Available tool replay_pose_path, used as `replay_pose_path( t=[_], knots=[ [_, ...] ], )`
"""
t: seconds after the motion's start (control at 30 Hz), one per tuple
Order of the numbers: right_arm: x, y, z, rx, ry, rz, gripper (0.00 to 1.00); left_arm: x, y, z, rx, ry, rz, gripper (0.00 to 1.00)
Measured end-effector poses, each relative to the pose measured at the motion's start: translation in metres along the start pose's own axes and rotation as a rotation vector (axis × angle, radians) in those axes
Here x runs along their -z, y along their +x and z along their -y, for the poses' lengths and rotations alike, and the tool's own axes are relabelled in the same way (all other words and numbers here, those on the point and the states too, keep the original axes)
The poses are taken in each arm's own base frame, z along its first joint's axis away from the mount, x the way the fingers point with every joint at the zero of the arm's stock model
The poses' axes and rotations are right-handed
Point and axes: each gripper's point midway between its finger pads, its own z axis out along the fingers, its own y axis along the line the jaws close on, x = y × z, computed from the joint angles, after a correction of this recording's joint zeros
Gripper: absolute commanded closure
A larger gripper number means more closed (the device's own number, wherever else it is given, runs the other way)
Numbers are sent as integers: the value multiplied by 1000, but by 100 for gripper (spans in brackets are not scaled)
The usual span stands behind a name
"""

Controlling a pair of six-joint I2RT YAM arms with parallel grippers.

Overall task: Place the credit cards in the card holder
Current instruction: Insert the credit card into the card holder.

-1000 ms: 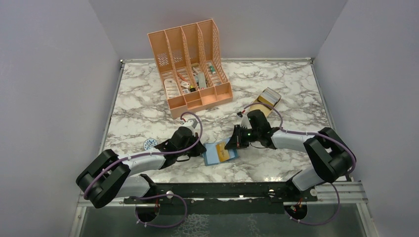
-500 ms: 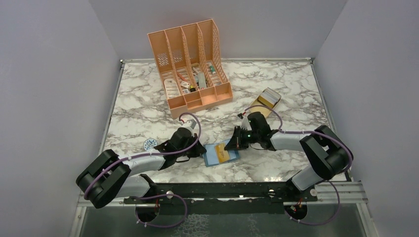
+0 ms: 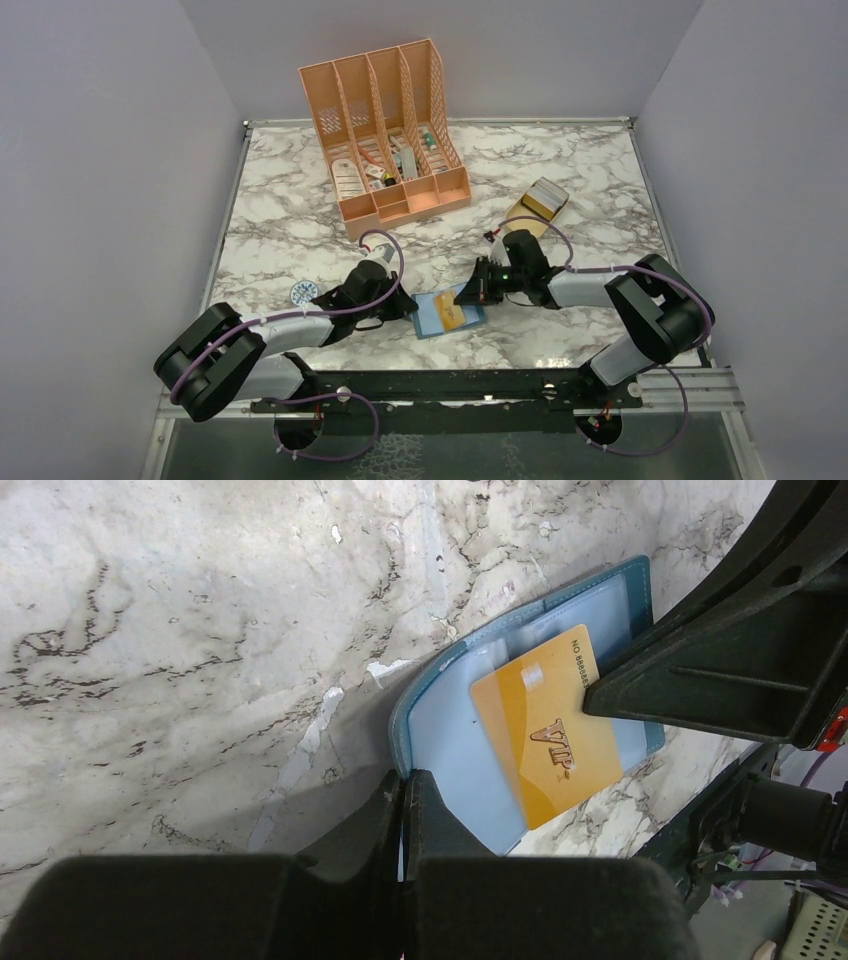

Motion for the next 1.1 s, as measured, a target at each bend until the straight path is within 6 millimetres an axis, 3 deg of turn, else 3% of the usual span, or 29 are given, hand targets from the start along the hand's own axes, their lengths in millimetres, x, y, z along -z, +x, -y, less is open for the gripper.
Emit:
replay_pose_path(
  t=[1.1],
  knots=[
    [-1, -1, -2, -20, 5, 79, 99, -4, 4, 1, 120, 8, -2, 100]
  ],
)
